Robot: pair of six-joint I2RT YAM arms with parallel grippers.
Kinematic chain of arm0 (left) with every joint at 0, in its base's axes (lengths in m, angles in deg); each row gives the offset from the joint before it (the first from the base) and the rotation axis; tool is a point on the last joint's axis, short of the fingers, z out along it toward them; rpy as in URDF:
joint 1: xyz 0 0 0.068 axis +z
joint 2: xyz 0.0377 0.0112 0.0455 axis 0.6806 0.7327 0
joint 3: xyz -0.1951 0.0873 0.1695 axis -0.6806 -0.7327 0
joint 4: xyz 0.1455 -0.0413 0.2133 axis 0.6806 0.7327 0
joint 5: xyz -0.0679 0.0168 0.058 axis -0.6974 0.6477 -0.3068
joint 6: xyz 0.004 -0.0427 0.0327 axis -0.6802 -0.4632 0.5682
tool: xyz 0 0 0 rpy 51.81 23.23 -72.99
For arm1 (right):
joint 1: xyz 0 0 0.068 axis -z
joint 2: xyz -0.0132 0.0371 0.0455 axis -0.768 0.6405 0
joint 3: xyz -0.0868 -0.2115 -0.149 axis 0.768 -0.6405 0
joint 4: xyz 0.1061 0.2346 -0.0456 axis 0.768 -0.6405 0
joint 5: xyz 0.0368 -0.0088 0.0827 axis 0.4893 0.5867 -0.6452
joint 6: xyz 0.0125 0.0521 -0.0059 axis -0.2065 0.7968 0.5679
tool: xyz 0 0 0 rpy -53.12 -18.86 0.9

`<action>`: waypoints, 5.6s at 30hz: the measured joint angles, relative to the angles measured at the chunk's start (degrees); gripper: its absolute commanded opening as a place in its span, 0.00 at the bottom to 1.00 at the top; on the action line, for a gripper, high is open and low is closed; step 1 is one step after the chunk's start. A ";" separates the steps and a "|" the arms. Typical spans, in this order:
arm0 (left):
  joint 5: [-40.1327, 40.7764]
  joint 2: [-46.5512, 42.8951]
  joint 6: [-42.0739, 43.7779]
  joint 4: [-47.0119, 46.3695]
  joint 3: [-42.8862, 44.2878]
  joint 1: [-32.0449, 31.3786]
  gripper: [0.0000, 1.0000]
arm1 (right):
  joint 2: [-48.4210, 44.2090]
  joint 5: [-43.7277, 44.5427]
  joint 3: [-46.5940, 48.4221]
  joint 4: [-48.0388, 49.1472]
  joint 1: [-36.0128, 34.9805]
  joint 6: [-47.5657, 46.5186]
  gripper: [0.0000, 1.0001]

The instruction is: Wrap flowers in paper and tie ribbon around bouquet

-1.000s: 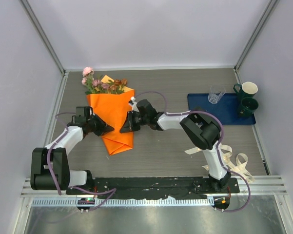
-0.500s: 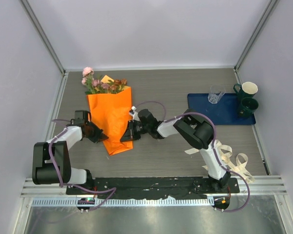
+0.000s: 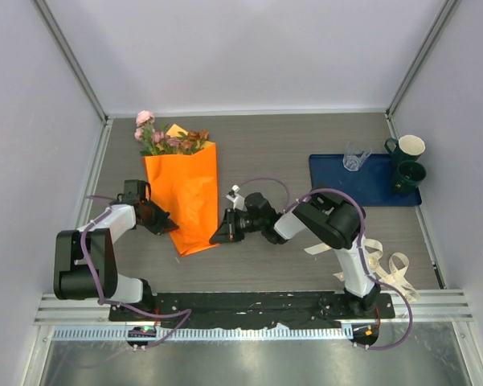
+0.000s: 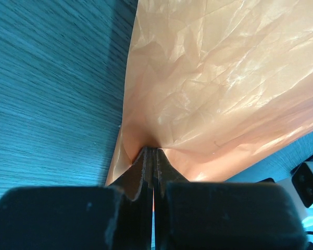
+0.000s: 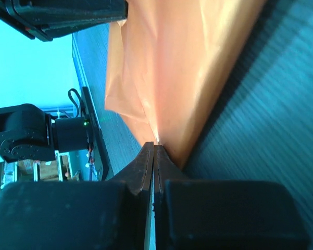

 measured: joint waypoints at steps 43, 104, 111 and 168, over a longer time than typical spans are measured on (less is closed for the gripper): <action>-9.16 -12.22 4.85 -15.04 -10.23 9.44 0.93 | -27.45 8.24 -12.63 -25.68 7.19 -10.38 0.18; 30.29 17.46 -31.47 -67.84 -2.05 -41.38 1.00 | -56.30 51.10 -19.41 -84.74 28.96 0.96 0.73; 20.85 -12.87 -18.64 -51.19 -8.98 -41.35 1.00 | -52.09 52.76 -17.75 -84.54 28.96 3.21 0.46; 22.73 -9.18 -10.38 13.42 6.19 -21.00 1.00 | -54.99 57.20 -15.10 -84.80 10.32 5.92 0.74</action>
